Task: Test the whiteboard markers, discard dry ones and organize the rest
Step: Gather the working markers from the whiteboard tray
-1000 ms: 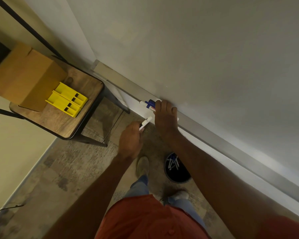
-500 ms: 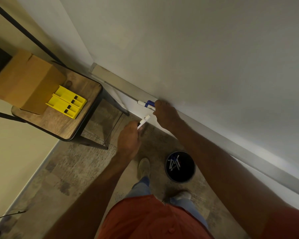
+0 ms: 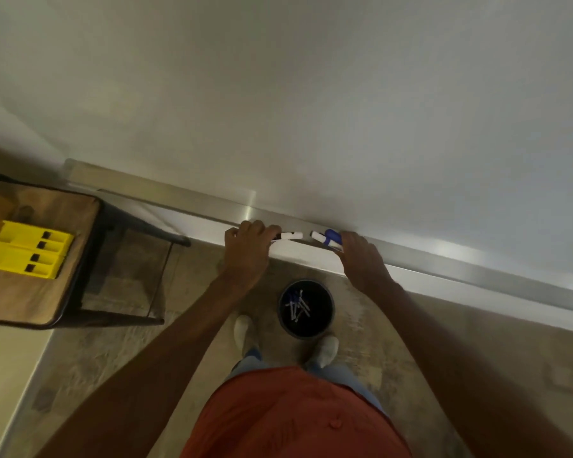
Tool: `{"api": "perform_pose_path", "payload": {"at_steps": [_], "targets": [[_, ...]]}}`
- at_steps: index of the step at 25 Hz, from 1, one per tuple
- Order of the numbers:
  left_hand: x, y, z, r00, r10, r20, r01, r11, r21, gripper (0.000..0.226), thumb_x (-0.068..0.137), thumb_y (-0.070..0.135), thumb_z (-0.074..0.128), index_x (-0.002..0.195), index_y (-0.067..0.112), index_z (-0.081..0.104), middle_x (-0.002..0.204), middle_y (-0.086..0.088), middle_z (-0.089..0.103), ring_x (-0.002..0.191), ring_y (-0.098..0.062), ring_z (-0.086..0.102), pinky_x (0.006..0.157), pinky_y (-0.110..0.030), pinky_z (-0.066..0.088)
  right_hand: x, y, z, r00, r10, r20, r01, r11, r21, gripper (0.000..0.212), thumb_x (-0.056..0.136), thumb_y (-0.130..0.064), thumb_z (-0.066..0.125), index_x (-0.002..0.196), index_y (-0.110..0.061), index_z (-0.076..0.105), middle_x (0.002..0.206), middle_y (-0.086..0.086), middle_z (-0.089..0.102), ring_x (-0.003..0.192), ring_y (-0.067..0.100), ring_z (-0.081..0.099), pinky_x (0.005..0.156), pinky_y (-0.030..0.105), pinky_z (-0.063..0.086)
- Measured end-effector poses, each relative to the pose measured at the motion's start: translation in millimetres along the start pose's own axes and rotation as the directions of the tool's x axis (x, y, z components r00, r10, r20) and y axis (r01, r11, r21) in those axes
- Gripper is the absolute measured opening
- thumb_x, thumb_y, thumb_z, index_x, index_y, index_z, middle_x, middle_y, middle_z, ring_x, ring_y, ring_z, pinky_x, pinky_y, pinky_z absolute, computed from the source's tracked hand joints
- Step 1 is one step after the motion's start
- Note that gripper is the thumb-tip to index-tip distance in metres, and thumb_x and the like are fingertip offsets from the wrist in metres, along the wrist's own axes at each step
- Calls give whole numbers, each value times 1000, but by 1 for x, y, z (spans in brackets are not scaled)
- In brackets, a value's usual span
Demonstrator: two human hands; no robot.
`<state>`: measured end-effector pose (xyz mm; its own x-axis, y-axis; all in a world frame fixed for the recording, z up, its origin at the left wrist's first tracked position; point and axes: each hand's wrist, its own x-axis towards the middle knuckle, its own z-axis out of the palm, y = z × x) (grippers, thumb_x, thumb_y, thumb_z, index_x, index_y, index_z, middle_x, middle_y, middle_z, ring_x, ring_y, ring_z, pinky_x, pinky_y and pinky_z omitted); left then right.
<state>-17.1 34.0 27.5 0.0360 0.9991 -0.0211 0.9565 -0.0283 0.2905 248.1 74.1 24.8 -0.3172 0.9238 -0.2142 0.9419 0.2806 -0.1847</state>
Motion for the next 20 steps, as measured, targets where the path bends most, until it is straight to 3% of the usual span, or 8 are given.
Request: {"api": "perform_pose_path", "payload": {"at_steps": [4,10,12,15,18,20], "targets": [[26,81,19,986,169,-1,-168,980,107,47,67,2,77,104,31,70,89,2,62,87,-25,59,77,-41,43,-37,82,-16,996,90,-16,-91,988,-123,31,96,-9,61,126,-11,56,110,10,66,90,30,62,75,41,52],[45,158,70,954,295,55,-300,933,198,44,69,12,81,107,26,65,98,-3,61,93,-28,58,77,-44,47,-61,161,-26,997,75,0,-73,974,-216,34,93,-5,60,125,-13,57,111,9,65,94,29,63,77,40,51],[48,174,89,965,261,-31,-248,943,223,38,72,8,73,104,28,66,95,-2,60,93,-29,57,81,-46,45,-65,181,-26,999,48,0,-47,975,-219,36,91,-4,61,126,-13,57,113,9,65,97,30,63,79,41,52],[48,200,116,977,105,-185,-75,984,162,42,77,5,57,107,32,68,98,-2,59,99,-31,57,97,-54,36,-66,207,-21,1000,-3,-26,-4,968,-250,37,90,-4,57,126,-12,58,115,10,66,100,32,64,78,43,55],[43,225,139,958,-53,-283,77,994,73,43,81,5,57,111,33,70,101,-6,56,105,-31,53,108,-61,31,-68,224,-11,995,-71,-65,52,962,-267,38,88,-9,48,124,-12,60,113,9,65,99,32,64,74,43,55],[40,234,147,957,-102,-273,107,994,4,42,82,6,58,115,30,69,109,-8,56,112,-31,49,111,-64,28,-70,228,-6,989,-113,-98,84,961,-262,36,88,-10,52,123,-12,61,114,8,65,101,31,64,75,41,54]]}}
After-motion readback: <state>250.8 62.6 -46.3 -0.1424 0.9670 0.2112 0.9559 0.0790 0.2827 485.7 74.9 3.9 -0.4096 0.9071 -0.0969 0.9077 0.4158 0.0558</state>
